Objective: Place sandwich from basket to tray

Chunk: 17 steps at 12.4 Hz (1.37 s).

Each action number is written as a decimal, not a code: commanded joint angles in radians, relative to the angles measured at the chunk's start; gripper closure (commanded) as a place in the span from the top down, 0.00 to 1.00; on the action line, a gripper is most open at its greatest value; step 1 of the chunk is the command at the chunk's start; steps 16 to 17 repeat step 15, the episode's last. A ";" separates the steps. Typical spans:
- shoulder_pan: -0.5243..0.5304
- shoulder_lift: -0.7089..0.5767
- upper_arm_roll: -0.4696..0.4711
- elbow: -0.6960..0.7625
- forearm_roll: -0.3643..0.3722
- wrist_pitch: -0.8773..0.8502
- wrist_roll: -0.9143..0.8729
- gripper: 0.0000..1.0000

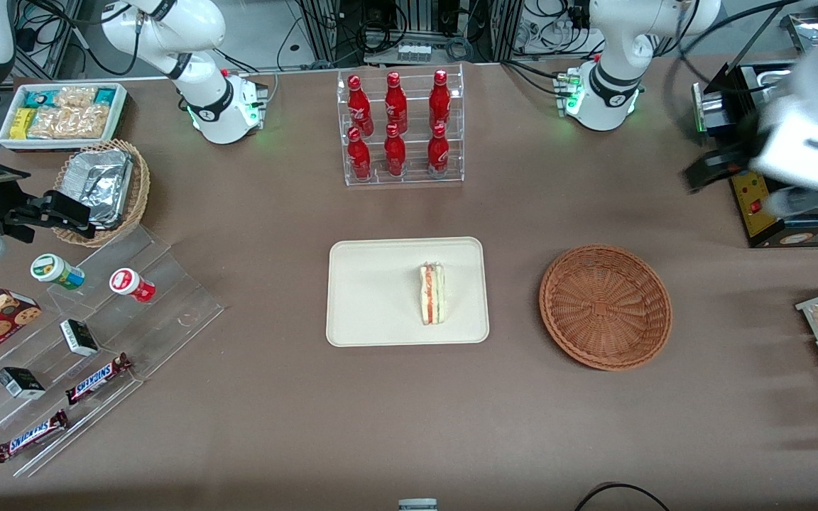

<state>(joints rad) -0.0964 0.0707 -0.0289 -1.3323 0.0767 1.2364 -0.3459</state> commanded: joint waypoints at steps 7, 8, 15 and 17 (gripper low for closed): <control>0.127 -0.259 0.004 -0.239 -0.084 0.015 0.301 0.99; 0.121 -0.253 0.004 -0.232 -0.083 0.015 0.301 1.00; 0.047 -0.210 0.024 -0.197 -0.029 0.026 0.285 1.00; 0.047 -0.210 0.024 -0.197 -0.029 0.026 0.285 1.00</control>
